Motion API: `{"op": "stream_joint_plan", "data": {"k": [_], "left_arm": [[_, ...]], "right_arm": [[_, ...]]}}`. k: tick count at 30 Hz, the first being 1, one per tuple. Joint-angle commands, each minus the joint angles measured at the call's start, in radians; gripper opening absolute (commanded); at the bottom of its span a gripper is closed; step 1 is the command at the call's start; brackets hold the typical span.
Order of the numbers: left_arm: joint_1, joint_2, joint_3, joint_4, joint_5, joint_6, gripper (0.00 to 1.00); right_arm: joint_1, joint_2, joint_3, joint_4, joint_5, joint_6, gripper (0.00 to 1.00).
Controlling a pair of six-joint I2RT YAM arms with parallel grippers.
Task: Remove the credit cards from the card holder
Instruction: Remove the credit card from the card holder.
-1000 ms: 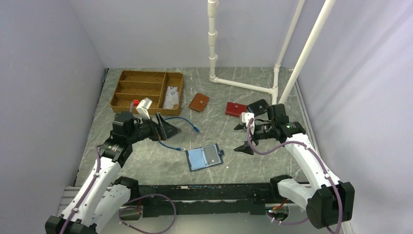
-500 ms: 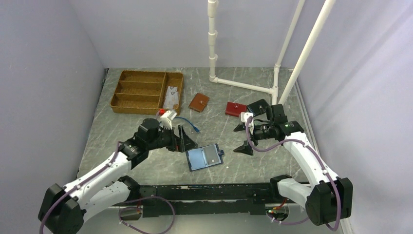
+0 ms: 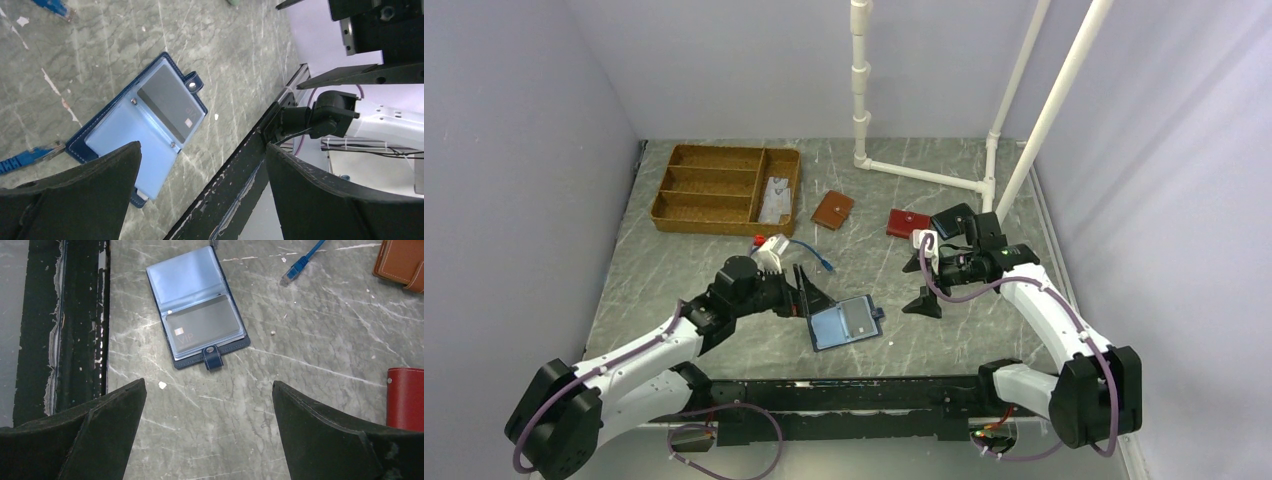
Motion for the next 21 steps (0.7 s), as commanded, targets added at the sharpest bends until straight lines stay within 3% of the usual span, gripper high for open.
{"op": "stream_joint_plan", "data": {"k": [1,21], "left_arm": [[-0.006,-0.002,-0.009,0.115,-0.015,-0.037,1.00],[-0.009,0.080,-0.064,0.293,0.009,-0.141,0.99]], "right_arm": [[0.004,0.008,-0.007,0.033,-0.008,-0.006,1.00],[0.077,0.085,-0.005,0.061,0.091,0.015,1.00]]}}
